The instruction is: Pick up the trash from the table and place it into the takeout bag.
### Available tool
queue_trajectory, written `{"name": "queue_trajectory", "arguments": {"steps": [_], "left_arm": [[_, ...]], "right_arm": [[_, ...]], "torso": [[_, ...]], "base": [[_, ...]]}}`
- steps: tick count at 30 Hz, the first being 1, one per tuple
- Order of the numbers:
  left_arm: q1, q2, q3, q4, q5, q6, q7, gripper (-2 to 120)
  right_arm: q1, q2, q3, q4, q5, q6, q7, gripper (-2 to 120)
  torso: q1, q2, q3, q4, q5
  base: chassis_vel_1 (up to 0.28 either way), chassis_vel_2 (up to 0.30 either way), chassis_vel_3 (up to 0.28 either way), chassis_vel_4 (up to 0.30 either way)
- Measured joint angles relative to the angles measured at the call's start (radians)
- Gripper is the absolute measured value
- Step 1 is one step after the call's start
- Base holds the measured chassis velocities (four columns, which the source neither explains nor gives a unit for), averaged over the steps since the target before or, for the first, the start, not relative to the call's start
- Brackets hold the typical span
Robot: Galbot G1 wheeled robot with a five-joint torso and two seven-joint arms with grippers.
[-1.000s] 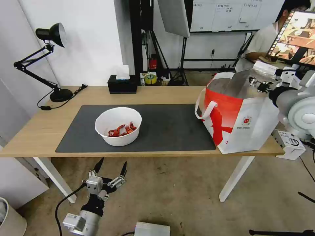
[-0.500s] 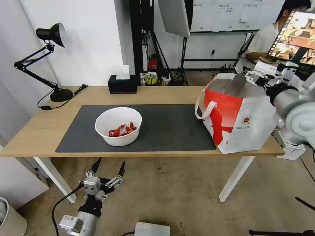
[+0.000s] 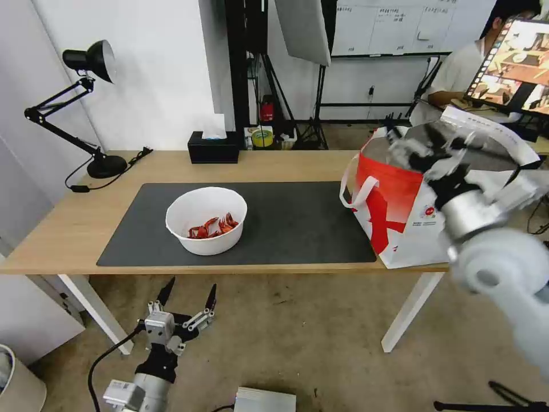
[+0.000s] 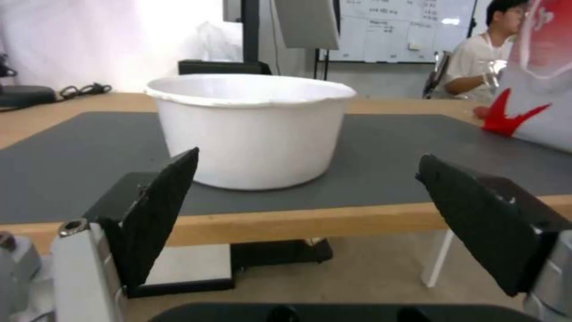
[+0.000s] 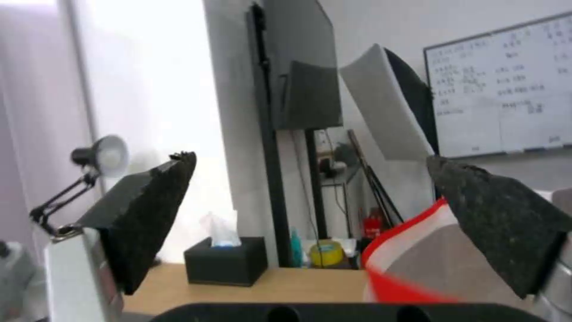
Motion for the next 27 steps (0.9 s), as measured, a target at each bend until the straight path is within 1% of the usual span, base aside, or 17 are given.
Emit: {"name": "queue_trajectory", "arguments": {"steps": [2, 4, 7, 8, 9, 11, 12, 15, 17, 19, 20, 21, 22, 23, 26, 27], "left_arm": [[-0.019, 0.005, -0.002, 0.008, 0.001, 0.013, -0.008, 100], [-0.023, 0.006, -0.002, 0.011, 0.001, 0.015, -0.01, 100], [-0.044, 0.006, 0.005, 0.043, 0.007, 0.018, -0.031, 100], [-0.044, 0.006, 0.005, 0.043, 0.007, 0.018, -0.031, 100], [-0.048, 0.006, 0.006, 0.051, 0.008, 0.018, -0.035, 100], [-0.062, 0.009, 0.007, 0.075, 0.008, 0.018, -0.047, 100], [-0.062, 0.009, 0.007, 0.075, 0.008, 0.018, -0.047, 100], [-0.084, 0.018, -0.001, 0.095, 0.003, 0.019, -0.059, 100], [-0.088, 0.02, -0.002, 0.098, 0.002, 0.019, -0.059, 100], [-0.11, 0.029, -0.005, 0.108, -0.01, 0.021, -0.06, 100], [-0.11, 0.029, -0.005, 0.108, -0.01, 0.021, -0.06, 100], [-0.116, 0.031, -0.005, 0.11, -0.013, 0.023, -0.06, 100], [-0.129, 0.038, -0.004, 0.113, -0.019, 0.03, -0.063, 100], [-0.129, 0.038, -0.004, 0.113, -0.019, 0.03, -0.063, 100], [-0.164, 0.062, 0.004, 0.125, -0.027, 0.051, -0.062, 100], [-0.164, 0.062, 0.004, 0.125, -0.027, 0.051, -0.062, 100]], "right_arm": [[-0.062, 0.054, -0.003, -0.006, -0.096, 0.028, -0.035, 96], [-0.08, 0.069, -0.003, -0.01, -0.121, 0.037, -0.044, 96], [-0.184, 0.157, -0.002, -0.04, -0.283, 0.099, -0.109, 96], [-0.184, 0.157, -0.002, -0.04, -0.283, 0.099, -0.109, 96], [-0.203, 0.176, -0.001, -0.046, -0.318, 0.112, -0.12, 96], [-0.258, 0.236, 0.003, -0.067, -0.431, 0.155, -0.145, 97], [-0.258, 0.236, 0.003, -0.067, -0.431, 0.155, -0.145, 97], [-0.33, 0.31, 0.017, -0.099, -0.586, 0.229, -0.16, 98], [-0.344, 0.323, 0.02, -0.103, -0.608, 0.243, -0.16, 98], [-0.404, 0.383, 0.032, -0.137, -0.726, 0.306, -0.149, 98], [-0.404, 0.383, 0.032, -0.137, -0.726, 0.306, -0.149, 98], [-0.424, 0.41, 0.036, -0.151, -0.776, 0.329, -0.141, 98], [-0.454, 0.453, 0.041, -0.168, -0.838, 0.357, -0.124, 98], [-0.454, 0.453, 0.041, -0.168, -0.838, 0.357, -0.124, 98], [-0.549, 0.561, 0.027, -0.173, -0.906, 0.373, -0.089, 98], [-0.549, 0.561, 0.027, -0.173, -0.906, 0.373, -0.089, 98]], "torso": [[0.0, 0.0, 0.0, -0.0001, 0.0001], [0.0, 0.0, 0.0, 0.0001, 0.0], [0.0, 0.0, 0.0, -0.0002, 0.0001], [0.0, 0.0, 0.0, -0.0002, 0.0001], [0.0, 0.0, 0.0, -0.0002, 0.0001], [0.0, 0.0, 0.0, -0.0002, 0.0002], [0.0, 0.0, 0.0, -0.0002, 0.0002], [0.0, 0.0, 0.0, 0.0, 0.0001], [0.0, 0.0, 0.0, 0.0, 0.0002], [0.0, 0.0, 0.0, 0.0, -0.0001], [0.0, 0.0, 0.0, 0.0, -0.0001], [0.0, 0.0, 0.0, -0.0001, 0.0], [0.0, 0.0, 0.0, -0.0001, 0.0001], [0.0, 0.0, 0.0, -0.0001, 0.0001], [0.0, 0.0, 0.0, 0.0, 0.0], [0.0, 0.0, 0.0, 0.0, 0.0]], "base": [[0.0, 0.0, 0.0, 0.0], [0.0, 0.0, 0.0, 0.0], [0.0, 0.0, 0.0, 0.0], [0.0, 0.0, 0.0, 0.0], [0.0, 0.0, 0.0, 0.0], [0.0, 0.0, 0.0, 0.0], [0.0, 0.0, 0.0, 0.0], [0.0, 0.0, 0.0, 0.0], [0.0, 0.0, 0.0, 0.0], [0.0, 0.0, 0.0, 0.0], [0.0, 0.0, 0.0, 0.0], [0.0, 0.0, 0.0, 0.0], [0.0, 0.0, 0.0, 0.0], [0.0, 0.0, 0.0, 0.0], [0.0, 0.0, 0.0, 0.0], [0.0, 0.0, 0.0, 0.0]]}}
